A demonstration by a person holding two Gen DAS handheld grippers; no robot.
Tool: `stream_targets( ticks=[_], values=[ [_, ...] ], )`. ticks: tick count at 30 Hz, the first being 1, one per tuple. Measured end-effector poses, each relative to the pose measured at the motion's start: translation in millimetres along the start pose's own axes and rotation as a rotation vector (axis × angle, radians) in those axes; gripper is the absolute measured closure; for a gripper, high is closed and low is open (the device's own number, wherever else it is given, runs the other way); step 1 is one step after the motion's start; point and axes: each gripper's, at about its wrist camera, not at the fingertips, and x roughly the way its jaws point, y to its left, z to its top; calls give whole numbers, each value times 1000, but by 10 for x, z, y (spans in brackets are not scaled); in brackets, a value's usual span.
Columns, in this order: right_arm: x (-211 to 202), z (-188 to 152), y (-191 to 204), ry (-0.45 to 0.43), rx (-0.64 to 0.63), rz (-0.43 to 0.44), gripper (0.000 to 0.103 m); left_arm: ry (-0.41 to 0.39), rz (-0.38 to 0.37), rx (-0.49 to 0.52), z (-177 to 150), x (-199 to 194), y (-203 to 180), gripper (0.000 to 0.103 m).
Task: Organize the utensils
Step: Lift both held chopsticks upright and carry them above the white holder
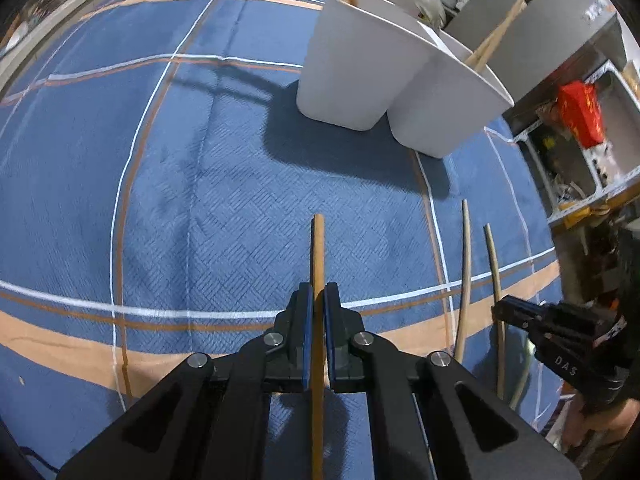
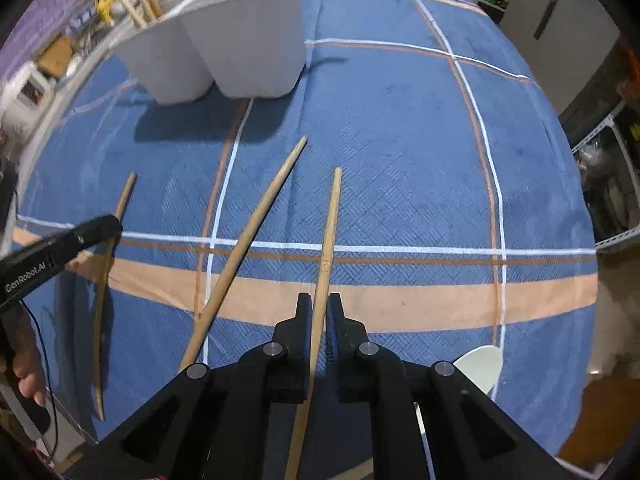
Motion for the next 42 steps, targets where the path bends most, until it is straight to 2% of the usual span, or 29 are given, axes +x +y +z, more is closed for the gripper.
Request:
stream_targets(
  ticks=[4, 8, 12, 16, 20, 25, 34, 42],
  values=[
    [46, 153, 158, 56, -59, -64, 95, 8, 36, 37, 43, 65, -138, 98],
    [71, 243, 199, 55, -54, -51, 95, -11, 68, 84, 48, 95, -262, 98],
    [45, 156, 196, -39, -37, -14, 96, -39, 45, 110, 21, 132, -332, 98],
    [-46, -7, 63, -140, 57, 98, 97, -71, 14, 59, -62, 47, -314, 98],
    [-282, -204, 0, -247, 98, 148, 97, -128, -30, 35, -139, -210, -296, 98],
    [-591, -376, 69, -370, 124, 179, 97, -215, -45, 42, -276, -636, -264, 98],
    [-955, -644, 108, -491, 136, 211, 97, -364, 6, 124, -546, -1144, -416, 98],
    [-1161, -822, 108, -563, 142, 224, 97, -426, -21, 133, -752, -1508, -439, 98]
  ],
)
